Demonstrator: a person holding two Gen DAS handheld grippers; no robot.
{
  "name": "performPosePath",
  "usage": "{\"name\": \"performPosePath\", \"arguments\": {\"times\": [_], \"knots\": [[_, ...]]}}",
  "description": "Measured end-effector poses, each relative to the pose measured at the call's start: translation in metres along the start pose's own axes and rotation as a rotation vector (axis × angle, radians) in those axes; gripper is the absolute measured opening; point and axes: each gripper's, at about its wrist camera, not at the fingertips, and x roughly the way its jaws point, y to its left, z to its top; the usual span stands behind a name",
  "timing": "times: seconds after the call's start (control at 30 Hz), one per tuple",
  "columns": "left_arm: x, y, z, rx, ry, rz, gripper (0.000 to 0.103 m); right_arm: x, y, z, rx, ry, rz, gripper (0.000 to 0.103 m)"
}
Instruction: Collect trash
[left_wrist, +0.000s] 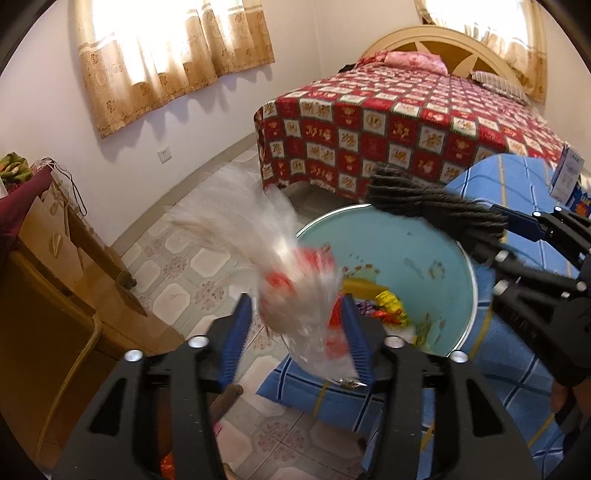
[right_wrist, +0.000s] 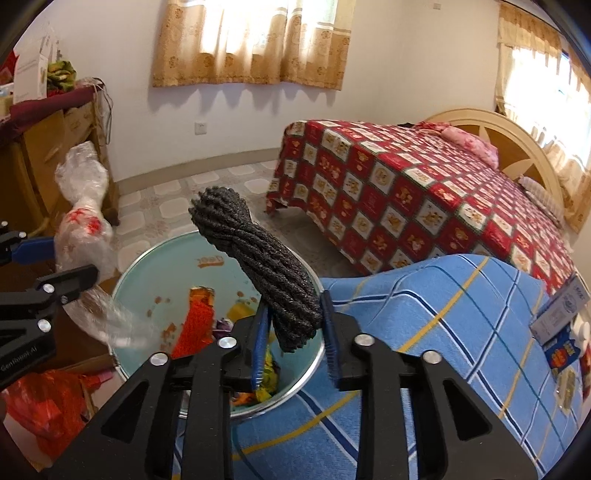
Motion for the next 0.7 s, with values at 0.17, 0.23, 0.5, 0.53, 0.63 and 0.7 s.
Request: {"name": "performPosePath", "arguments": {"times": [0.17,0.23,0.5,0.53,0.63,0.7], "knots": [[-0.011,-0.001,0.001,-0.007,-0.033,-0.013,0.071,-0.008,-0.003,-0.003,0.042,-0.016,-0.008,0.061],[-0.016,-0.002,0.000,-0.013,-0.040,-0.022,0.074,-0.019,-0.006,-0.005,0.068,-0.039,-0.014,0.066],[-0.049,0.002,-0.001,-0.047,-0.134,-0.008,0.089,-0.082,-0.021,-0.026,0.151,-0.160,-0.088,0.077],[-0.054,0.002,-0.001,-0.052,-0.145,-0.009,0.091,-0.088,-0.023,-0.028,0.155,-0.172,-0.097,0.077],[-0.070,0.001,0.000,-0.057,-0.186,-0.005,0.094,-0.112,-0.028,-0.034,0.173,-0.221,-0.131,0.077],[-0.078,0.000,0.000,-0.056,-0.202,-0.011,0.094,-0.119,-0.033,-0.035,0.178,-0.238,-0.143,0.078]]}}
